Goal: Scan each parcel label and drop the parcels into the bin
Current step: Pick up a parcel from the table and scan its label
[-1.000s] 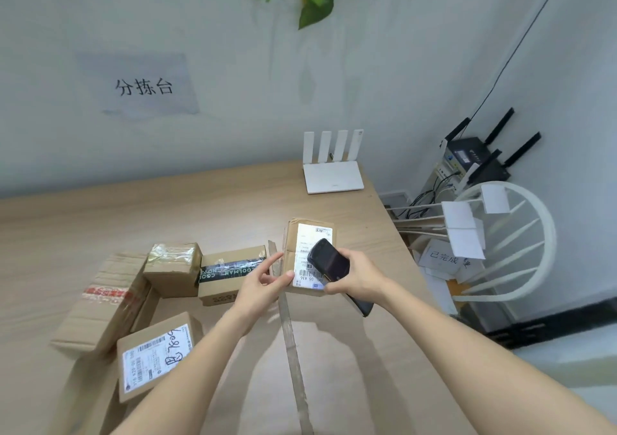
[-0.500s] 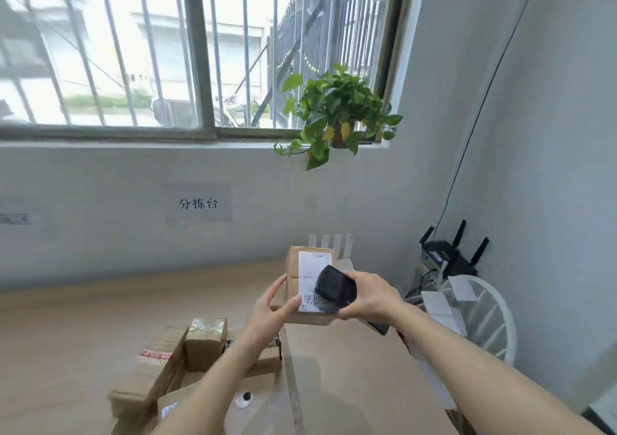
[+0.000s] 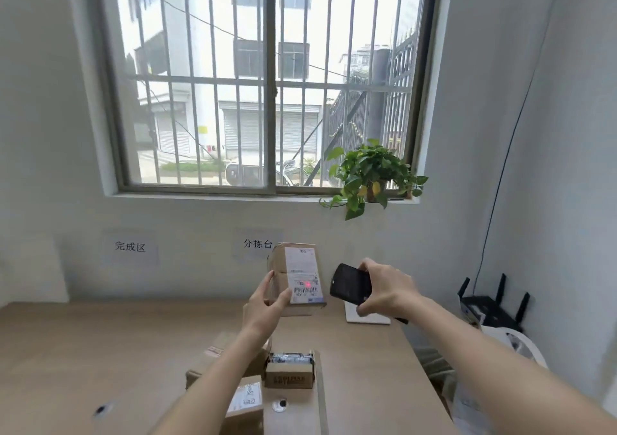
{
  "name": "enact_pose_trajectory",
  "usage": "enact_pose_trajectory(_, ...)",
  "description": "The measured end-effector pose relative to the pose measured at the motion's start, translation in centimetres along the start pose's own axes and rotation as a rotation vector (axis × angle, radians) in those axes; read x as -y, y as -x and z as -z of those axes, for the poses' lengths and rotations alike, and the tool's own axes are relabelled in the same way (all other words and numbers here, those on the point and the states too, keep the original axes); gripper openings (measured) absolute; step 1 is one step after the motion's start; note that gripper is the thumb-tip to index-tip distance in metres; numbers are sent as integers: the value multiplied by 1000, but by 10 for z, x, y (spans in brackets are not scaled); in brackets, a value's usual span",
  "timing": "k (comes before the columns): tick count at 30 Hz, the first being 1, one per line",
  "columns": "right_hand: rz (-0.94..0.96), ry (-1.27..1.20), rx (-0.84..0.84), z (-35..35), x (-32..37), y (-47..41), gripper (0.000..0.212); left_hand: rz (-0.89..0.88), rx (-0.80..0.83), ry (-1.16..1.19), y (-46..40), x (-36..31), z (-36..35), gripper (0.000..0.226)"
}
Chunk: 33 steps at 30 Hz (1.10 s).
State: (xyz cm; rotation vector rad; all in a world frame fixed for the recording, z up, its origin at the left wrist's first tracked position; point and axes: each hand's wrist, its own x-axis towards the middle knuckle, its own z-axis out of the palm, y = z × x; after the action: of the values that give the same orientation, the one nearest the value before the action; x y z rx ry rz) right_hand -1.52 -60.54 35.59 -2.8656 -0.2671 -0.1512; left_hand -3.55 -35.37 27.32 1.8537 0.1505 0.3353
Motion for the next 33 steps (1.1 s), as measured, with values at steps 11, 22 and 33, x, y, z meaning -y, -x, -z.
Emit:
enact_pose_trajectory(11, 228, -59, 80, 1, 64, 92, 76, 57, -216, -59, 124, -3, 100, 66)
enact_pose_trajectory(22, 470, -37, 104, -23, 226, 126, 82, 93, -453, -42, 204, 13, 262, 62)
enact_pose_trajectory(33, 790, -79, 168, -82, 515, 210, 80, 166, -637, -29, 332, 68, 528, 56)
